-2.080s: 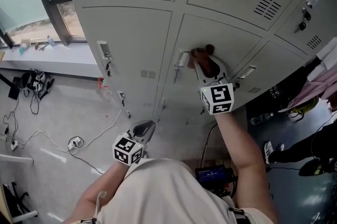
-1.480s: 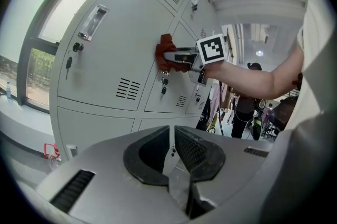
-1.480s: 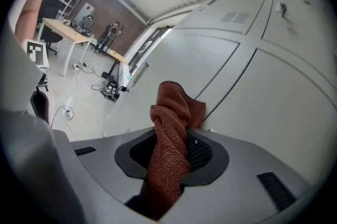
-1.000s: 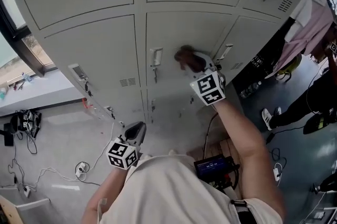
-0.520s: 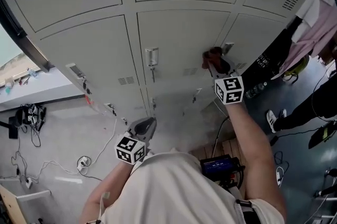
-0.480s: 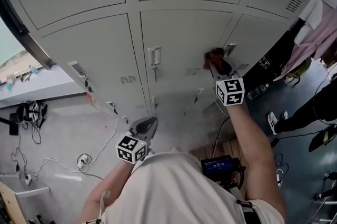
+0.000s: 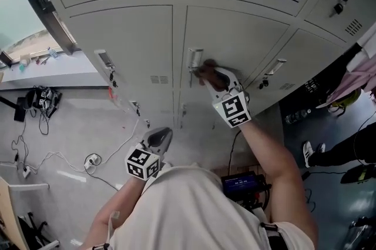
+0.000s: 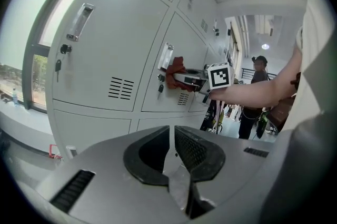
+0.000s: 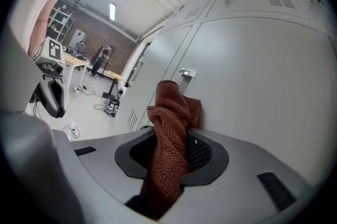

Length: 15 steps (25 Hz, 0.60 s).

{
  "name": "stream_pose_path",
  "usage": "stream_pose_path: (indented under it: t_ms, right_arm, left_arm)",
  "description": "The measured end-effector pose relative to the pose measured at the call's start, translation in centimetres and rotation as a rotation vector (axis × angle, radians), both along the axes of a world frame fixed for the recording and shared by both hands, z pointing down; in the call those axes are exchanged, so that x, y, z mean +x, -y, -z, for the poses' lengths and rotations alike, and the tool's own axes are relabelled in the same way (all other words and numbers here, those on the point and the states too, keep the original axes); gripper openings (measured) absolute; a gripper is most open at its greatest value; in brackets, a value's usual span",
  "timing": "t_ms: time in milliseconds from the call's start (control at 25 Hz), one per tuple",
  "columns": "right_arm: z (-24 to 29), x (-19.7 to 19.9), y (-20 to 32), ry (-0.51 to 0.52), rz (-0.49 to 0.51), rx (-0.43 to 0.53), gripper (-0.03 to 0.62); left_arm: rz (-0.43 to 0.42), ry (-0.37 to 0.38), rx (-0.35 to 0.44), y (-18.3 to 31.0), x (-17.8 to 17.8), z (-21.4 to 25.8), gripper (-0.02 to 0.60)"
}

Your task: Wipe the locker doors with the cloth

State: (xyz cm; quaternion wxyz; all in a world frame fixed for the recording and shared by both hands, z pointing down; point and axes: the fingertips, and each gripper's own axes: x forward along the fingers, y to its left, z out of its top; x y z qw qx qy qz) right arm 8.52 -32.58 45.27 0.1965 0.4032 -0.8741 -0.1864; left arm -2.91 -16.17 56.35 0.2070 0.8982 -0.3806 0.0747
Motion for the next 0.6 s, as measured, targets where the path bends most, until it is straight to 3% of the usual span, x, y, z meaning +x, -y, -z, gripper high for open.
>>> stream_pose_path:
  t_ms: [80, 280, 440, 600]
  right_arm:
    - [1.1, -3.0, -0.2, -0.021, 0.051, 0.046, 0.117]
    - [0.5, -6.7, -0.1, -0.267, 0.079, 0.175, 0.115]
    - [-0.2, -4.3, 0.0, -0.325, 0.064, 0.168, 0.115]
    - [-3.4, 2.1, 0.1, -0.383, -0.04, 0.099, 0.115]
  left_arm:
    - [0.033, 0.001, -0.003, -0.1, -1.1, -0.1, 0.035]
    - [0.085, -0.005, -0.008, -0.2, -2.9, -0.3, 0.035]
    - [0.07, -0.005, -0.004, 0.0, -2.4, -0.2, 0.035]
    - [0.018, -0.01, 0.007, 0.1, -0.5, 0.2, 0.035]
